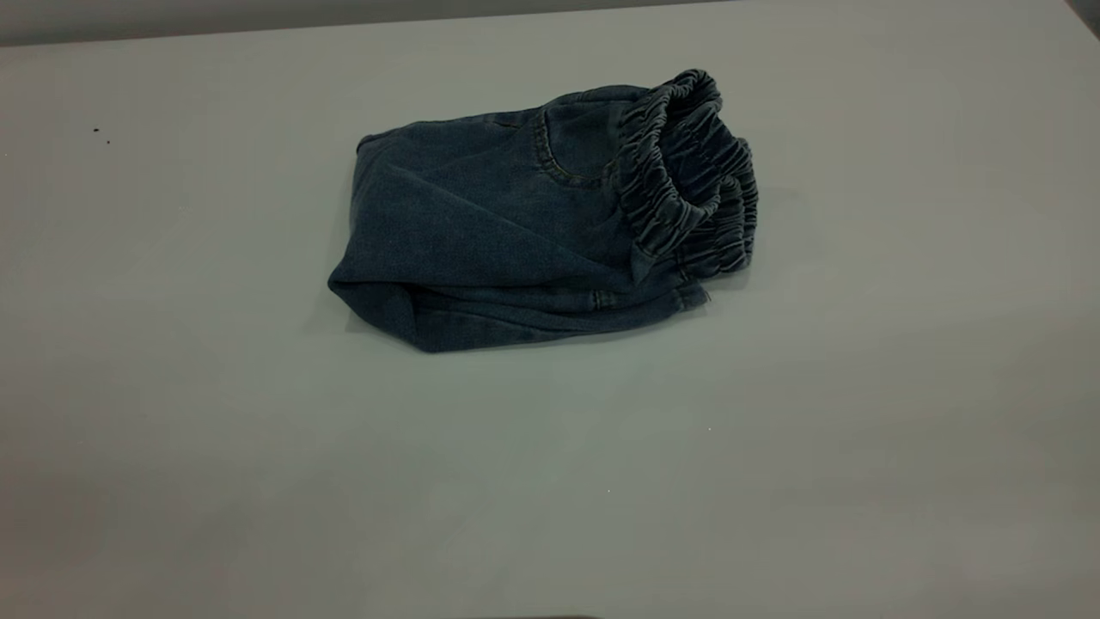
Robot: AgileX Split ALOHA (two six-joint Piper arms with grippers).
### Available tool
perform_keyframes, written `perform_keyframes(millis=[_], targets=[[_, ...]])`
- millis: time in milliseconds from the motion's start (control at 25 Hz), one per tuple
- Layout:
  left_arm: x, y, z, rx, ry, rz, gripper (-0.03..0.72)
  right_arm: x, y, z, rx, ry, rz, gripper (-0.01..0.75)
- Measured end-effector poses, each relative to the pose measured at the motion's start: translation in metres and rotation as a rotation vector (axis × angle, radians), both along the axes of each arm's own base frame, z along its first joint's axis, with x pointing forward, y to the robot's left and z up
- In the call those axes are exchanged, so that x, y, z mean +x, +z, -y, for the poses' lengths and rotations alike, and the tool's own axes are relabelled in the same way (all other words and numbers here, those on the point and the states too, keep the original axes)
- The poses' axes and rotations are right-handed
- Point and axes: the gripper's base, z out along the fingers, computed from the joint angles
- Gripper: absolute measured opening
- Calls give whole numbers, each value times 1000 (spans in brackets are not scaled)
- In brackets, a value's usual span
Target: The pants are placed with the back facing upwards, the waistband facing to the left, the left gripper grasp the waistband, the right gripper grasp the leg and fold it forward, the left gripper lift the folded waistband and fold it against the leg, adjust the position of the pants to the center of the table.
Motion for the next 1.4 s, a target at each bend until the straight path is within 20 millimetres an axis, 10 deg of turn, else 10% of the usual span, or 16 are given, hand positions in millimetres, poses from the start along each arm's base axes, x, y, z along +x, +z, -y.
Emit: perform_keyframes(millis=[520, 1400], targets=[[-8, 2, -14, -28, 571, 87, 549, 1, 0, -1, 1, -70, 0, 514], [-31, 1, -15, -68, 599, 222, 549, 3, 0, -1, 0, -156, 0, 514]])
